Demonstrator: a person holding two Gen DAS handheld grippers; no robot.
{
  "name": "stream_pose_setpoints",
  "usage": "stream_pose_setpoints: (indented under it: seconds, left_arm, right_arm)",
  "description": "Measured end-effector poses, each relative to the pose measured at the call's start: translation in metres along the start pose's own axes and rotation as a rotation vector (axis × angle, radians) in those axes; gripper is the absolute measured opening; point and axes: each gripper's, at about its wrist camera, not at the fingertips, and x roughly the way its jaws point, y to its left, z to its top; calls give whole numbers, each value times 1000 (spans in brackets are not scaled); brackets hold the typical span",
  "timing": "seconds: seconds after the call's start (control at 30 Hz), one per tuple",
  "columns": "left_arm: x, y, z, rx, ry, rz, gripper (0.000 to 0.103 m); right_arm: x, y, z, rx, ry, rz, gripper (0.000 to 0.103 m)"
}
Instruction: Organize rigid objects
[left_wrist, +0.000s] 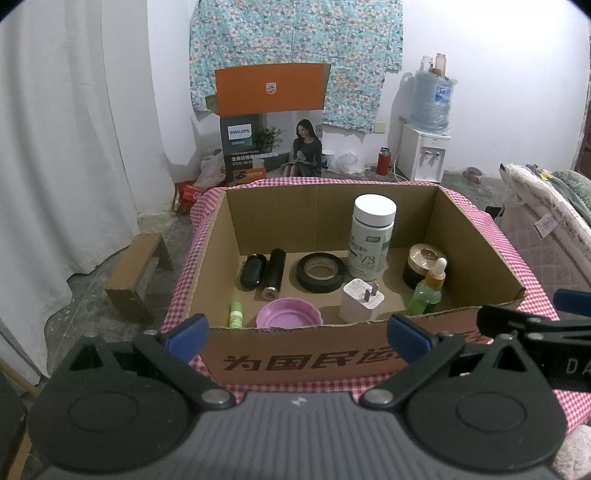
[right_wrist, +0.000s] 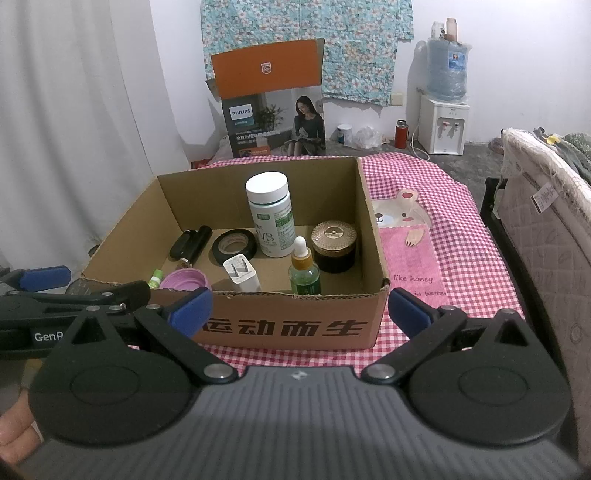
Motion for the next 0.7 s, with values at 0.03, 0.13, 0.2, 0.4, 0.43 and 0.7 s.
stream_pose_setpoints:
  seconds: [0.03, 0.13, 0.2, 0.4, 0.43, 0.7]
  left_arm:
    - [0, 0, 0, 1, 0, 1, 103]
    - [-1, 0, 1, 0, -1, 4, 103]
    - [-1, 0, 1, 0, -2, 5, 103]
    - [-2, 0, 2, 3, -4, 8, 103]
    - [-2, -1, 2, 3, -5, 9, 103]
    - [-2, -2, 3, 3, -6, 9, 103]
  right_arm:
    - [0, 0, 0, 0, 0, 0, 102]
    - [0, 0, 0, -1, -1, -1, 102]
    - [0, 1, 0, 0, -1, -1, 102]
    - [0, 2, 1, 0, -2, -1, 102]
    - [0, 2, 1, -1, -3, -1, 102]
    - [0, 3, 2, -5, -5, -3, 102]
